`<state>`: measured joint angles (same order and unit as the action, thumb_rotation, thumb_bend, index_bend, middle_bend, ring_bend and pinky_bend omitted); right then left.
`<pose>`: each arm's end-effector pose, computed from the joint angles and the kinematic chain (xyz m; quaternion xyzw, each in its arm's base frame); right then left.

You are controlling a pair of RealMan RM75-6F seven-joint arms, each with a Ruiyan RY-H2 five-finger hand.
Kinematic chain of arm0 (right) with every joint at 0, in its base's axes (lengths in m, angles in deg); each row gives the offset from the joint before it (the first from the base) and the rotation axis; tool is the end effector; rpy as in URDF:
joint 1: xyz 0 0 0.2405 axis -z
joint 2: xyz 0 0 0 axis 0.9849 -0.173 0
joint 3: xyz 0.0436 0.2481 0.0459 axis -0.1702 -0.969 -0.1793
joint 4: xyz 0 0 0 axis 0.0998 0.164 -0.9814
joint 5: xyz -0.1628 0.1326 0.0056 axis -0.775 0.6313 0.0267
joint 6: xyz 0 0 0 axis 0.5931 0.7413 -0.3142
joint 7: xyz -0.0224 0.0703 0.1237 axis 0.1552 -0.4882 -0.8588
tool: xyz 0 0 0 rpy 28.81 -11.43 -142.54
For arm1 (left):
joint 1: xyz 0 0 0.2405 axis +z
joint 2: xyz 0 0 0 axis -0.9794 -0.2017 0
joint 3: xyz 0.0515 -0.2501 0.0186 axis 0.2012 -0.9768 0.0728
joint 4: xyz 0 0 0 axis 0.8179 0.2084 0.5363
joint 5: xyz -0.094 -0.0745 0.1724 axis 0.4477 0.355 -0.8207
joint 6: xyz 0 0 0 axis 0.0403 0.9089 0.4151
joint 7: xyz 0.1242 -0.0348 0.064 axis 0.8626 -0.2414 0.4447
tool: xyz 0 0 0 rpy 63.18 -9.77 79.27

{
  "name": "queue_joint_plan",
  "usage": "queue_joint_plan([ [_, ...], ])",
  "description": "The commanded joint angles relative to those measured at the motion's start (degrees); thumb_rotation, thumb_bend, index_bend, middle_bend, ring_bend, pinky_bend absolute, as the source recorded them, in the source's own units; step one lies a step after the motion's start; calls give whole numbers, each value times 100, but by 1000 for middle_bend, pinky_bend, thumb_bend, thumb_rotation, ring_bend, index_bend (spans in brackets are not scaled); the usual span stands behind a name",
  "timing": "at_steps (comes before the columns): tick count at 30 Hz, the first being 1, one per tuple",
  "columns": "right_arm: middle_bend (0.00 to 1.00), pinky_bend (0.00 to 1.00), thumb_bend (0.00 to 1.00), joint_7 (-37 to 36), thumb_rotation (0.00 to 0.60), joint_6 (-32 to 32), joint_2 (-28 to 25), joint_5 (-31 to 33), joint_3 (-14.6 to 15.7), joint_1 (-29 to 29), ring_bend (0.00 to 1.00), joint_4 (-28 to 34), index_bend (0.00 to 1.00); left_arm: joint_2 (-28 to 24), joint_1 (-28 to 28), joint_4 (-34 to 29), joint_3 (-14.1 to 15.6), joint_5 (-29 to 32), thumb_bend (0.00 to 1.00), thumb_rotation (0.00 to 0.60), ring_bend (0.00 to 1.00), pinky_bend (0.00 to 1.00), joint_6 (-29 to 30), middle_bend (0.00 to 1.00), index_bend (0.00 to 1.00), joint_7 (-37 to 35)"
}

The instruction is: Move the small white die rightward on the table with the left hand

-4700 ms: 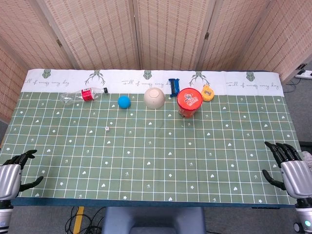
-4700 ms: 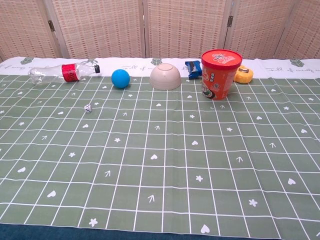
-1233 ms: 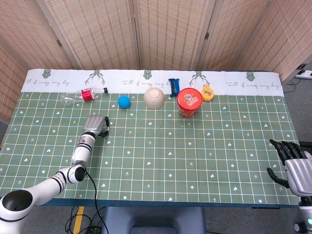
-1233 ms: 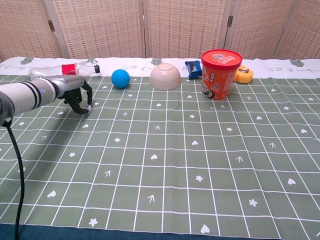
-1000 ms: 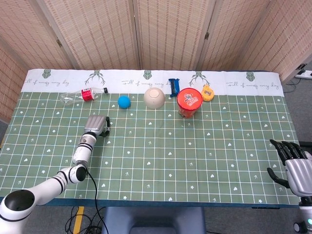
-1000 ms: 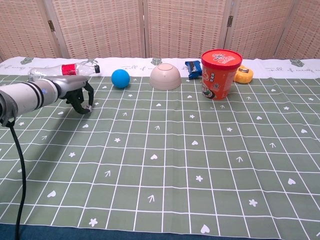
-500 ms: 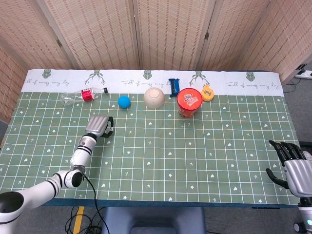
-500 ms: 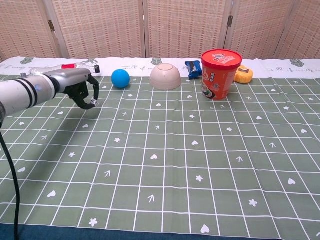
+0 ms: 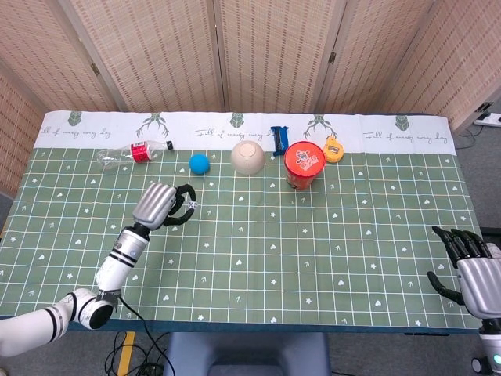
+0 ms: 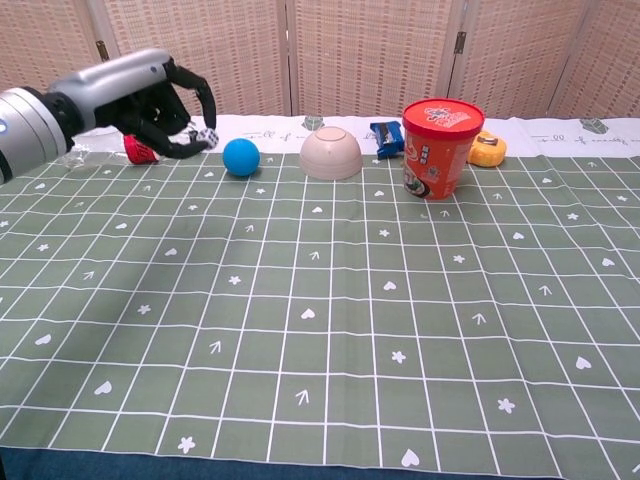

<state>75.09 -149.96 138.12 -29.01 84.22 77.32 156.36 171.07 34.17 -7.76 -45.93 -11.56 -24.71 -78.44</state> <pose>-0.3053 -0.1651 0.1830 0.6138 -0.3663 0.3790 0.5878 -0.1302 0.3792 0.0375 -0.6714 -0.3801 -0.5164 0.3716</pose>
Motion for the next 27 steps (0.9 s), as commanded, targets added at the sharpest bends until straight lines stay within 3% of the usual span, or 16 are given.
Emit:
queue_joint_plan([
  [1, 213, 162, 242, 10, 600, -7, -2, -2, -4, 2, 157, 8, 130, -350, 221, -477, -138, -422, 344, 600, 812, 977, 503, 918, 151, -527],
  [3, 213, 162, 242, 19, 600, -4, -6, 8, -9, 2, 157, 18, 130, -339, 265, -504, -117, -522, 335, 600, 806, 975, 650, 909, 91, -498],
  [11, 213, 162, 242, 19, 600, 27, -13, 6, -23, -24, 157, 24, 130, -384, 368, -533, 33, -609, 324, 599, 783, 969, 698, 882, 86, -385],
  [17, 213, 162, 242, 1, 600, 32, -13, -3, -13, -21, 157, 9, 130, -562, 563, -628, 38, -323, 316, 600, 643, 901, 710, 760, 106, -257],
  [23, 213, 162, 242, -16, 600, 0, -26, -34, -4, -6, 157, -2, 130, -980, 1042, -1019, 63, 369, 316, 600, 448, 650, 904, 588, 140, 399],
  [27, 213, 162, 242, -46, 600, 2, -21, -53, -4, -15, 157, -27, 130, -1189, 1416, -1202, 112, 728, 316, 600, 413, 540, 1182, 548, 188, 675],
])
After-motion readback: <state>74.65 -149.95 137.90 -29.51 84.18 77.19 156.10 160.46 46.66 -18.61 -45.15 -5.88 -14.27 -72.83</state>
